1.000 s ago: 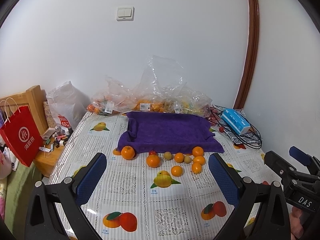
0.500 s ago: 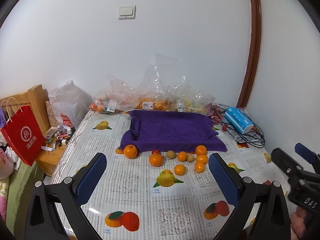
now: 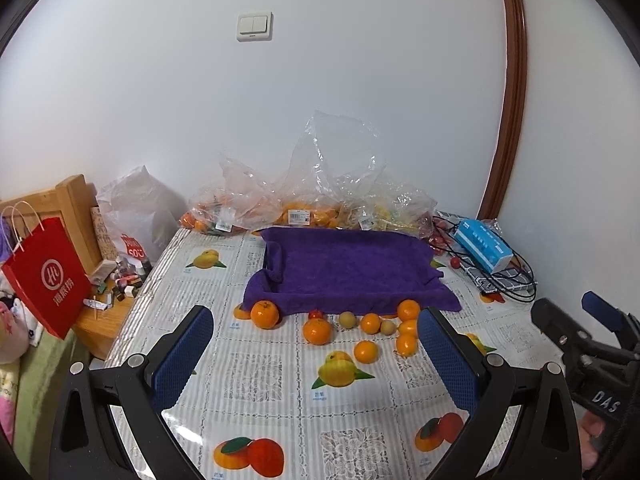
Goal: Organize fruits
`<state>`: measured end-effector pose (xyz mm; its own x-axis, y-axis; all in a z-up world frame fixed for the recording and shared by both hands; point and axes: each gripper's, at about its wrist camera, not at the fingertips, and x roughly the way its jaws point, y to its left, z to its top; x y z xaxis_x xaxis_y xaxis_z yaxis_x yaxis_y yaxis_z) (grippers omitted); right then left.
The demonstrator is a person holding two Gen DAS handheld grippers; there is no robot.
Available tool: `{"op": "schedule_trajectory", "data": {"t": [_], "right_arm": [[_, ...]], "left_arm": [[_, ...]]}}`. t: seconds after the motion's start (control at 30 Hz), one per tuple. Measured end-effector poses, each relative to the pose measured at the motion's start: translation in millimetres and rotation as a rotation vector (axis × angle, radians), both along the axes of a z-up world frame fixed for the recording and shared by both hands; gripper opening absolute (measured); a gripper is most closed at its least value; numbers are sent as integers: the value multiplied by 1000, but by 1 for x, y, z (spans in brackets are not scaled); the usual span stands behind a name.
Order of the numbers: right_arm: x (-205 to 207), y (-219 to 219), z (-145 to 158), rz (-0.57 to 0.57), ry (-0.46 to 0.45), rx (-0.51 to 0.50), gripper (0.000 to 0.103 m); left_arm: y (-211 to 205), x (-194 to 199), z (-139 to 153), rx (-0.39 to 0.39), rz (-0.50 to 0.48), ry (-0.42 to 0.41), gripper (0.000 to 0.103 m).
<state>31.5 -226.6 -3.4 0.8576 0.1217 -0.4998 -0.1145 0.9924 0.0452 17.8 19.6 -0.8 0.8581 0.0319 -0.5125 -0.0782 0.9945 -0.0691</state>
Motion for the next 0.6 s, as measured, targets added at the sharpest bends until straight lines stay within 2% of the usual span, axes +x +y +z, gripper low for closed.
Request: {"op": "schedule_trajectory", "data": {"t": [0.17, 0.4, 0.6], "right_arm": [[10, 9, -5, -3, 2, -43, 102], [30, 11, -15, 19, 19, -41, 102], [54, 8, -36, 36, 58, -14, 94]], "left_arm": [[8, 9, -8, -13, 1, -2, 102], [16, 32, -27, -9, 0, 33, 102], [27, 56, -51, -5, 31, 76, 102]]}}
